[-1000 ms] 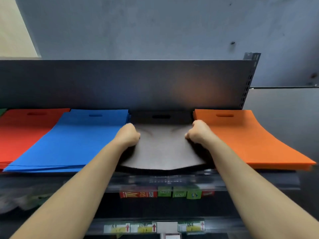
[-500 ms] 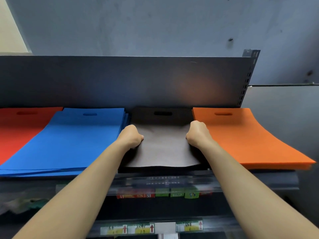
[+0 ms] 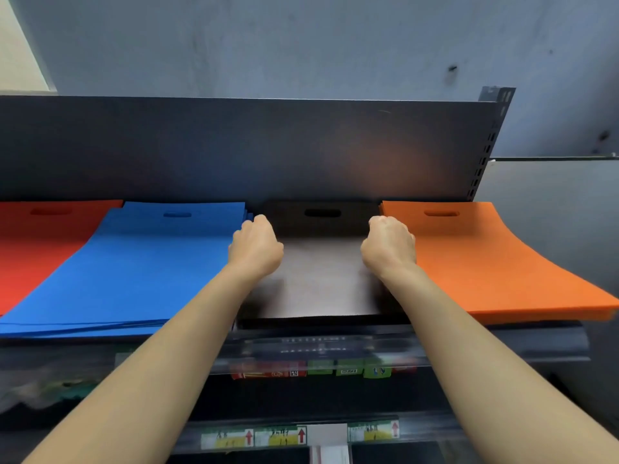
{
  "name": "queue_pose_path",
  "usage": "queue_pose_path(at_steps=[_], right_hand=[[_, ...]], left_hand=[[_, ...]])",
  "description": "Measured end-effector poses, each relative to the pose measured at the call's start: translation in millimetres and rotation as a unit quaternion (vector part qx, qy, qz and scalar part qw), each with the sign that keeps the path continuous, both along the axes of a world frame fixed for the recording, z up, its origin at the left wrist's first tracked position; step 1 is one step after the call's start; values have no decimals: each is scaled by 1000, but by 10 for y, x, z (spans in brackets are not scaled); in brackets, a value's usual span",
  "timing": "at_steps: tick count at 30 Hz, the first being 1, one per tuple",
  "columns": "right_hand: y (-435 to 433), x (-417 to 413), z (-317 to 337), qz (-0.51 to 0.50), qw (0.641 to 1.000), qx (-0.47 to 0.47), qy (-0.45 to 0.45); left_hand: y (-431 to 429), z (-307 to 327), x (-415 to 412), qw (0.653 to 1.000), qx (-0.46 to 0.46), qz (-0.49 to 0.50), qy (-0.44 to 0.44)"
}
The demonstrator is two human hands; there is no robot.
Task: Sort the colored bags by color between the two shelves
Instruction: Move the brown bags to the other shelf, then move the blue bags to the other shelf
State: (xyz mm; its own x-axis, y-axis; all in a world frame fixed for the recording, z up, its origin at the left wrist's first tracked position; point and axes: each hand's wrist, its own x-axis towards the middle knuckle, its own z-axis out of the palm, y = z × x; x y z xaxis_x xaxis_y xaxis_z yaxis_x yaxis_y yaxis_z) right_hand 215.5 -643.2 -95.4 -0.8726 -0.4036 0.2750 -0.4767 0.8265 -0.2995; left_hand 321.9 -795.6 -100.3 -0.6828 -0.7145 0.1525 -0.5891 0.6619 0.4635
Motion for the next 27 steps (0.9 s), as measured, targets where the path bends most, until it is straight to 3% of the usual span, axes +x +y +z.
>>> queue_pose_path(at_steps=[6,11,16,22,27], right_hand=[[-326,335,222,109,991,-81,2],[-651,761,246,183,967,-157,-83],[-1008,1115,104,221,949,-158,-158],[-1326,1274,-14,247,931,-62,-262],[-1528,1247,-27,244,932,4,-267]], left_hand=[[-137,336,414,995,-26,-29,95],[-363,348,846,991,-16,1,132],[-611,211,1203,994,-34,45,90],[-1000,71,1601,988,-41,149,0],[-1209,-21,1793,976,13,195,-92]])
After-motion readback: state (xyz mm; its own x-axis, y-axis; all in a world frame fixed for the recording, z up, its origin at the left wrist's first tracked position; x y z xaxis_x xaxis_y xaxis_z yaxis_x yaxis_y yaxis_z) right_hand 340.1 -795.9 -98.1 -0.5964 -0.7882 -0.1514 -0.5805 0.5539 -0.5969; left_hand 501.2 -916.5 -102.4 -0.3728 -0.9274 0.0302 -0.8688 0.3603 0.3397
